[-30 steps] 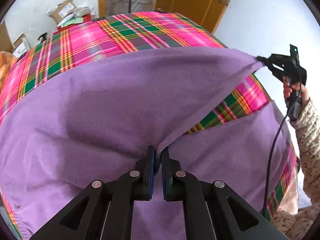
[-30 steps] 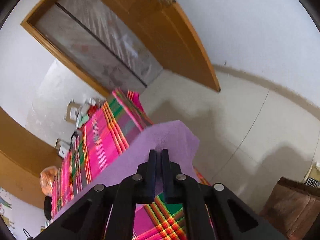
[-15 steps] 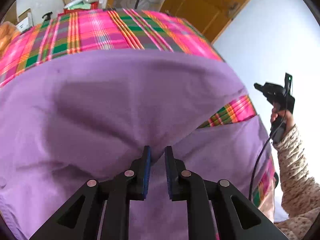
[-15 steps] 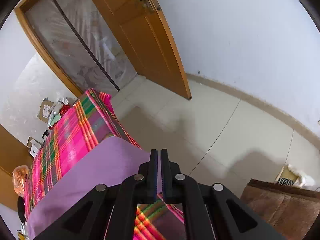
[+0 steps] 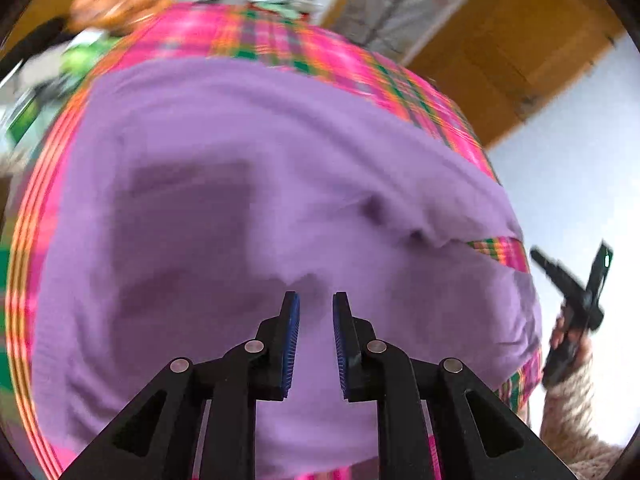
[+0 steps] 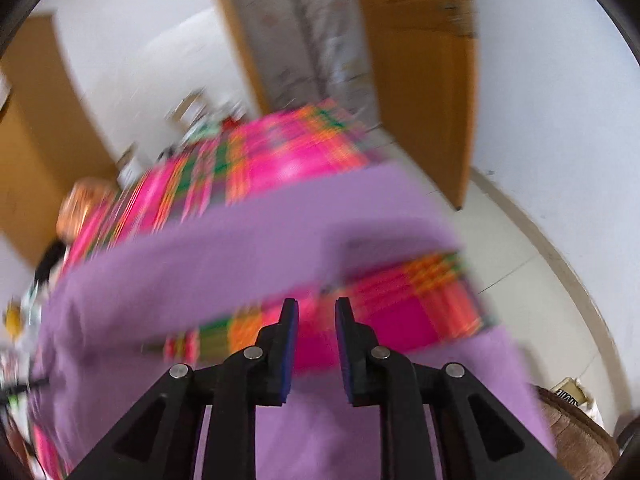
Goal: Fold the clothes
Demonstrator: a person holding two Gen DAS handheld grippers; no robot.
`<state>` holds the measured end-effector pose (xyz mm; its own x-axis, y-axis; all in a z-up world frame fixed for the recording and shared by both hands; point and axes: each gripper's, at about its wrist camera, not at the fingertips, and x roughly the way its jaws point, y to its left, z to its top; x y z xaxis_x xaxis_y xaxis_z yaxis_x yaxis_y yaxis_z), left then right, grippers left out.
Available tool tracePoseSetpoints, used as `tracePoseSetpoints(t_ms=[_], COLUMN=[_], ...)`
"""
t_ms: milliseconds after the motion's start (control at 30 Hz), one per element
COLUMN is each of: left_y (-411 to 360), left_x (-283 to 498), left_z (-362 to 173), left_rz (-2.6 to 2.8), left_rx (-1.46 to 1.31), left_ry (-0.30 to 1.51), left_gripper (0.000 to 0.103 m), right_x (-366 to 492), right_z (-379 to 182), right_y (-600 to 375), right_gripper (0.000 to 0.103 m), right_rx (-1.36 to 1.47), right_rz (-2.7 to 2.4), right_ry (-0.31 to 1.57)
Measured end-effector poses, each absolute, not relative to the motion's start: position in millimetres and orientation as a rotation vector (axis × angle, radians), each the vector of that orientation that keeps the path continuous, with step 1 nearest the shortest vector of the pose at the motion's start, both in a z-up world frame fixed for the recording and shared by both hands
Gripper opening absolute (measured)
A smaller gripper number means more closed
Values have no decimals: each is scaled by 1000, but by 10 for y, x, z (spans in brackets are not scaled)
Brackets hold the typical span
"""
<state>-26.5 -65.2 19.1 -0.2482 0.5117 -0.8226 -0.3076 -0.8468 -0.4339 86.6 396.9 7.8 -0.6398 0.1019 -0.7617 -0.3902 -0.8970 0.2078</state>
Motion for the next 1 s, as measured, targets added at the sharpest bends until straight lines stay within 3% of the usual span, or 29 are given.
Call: tracePoseSetpoints(t_ms=[233, 667, 1000], left_y=[-1365, -1947, -2004], left_x=[-20, 394, 316], left_z=[-18, -179, -279], left_rz=[2184, 2206, 2145], left_rx=[-1569, -1553, -1552], left_ry=[-448, -759, -946], left_gripper=[17, 19, 20], right_x=[1018, 1396, 1577], right_z=[-157, 9, -140], right_y=[3176, 1635, 1242], right_gripper=[26, 47, 49], right_rx=[-1308, -1496, -1498], right_rz=[2659, 3133, 3133], right_ry=[298, -62, -349])
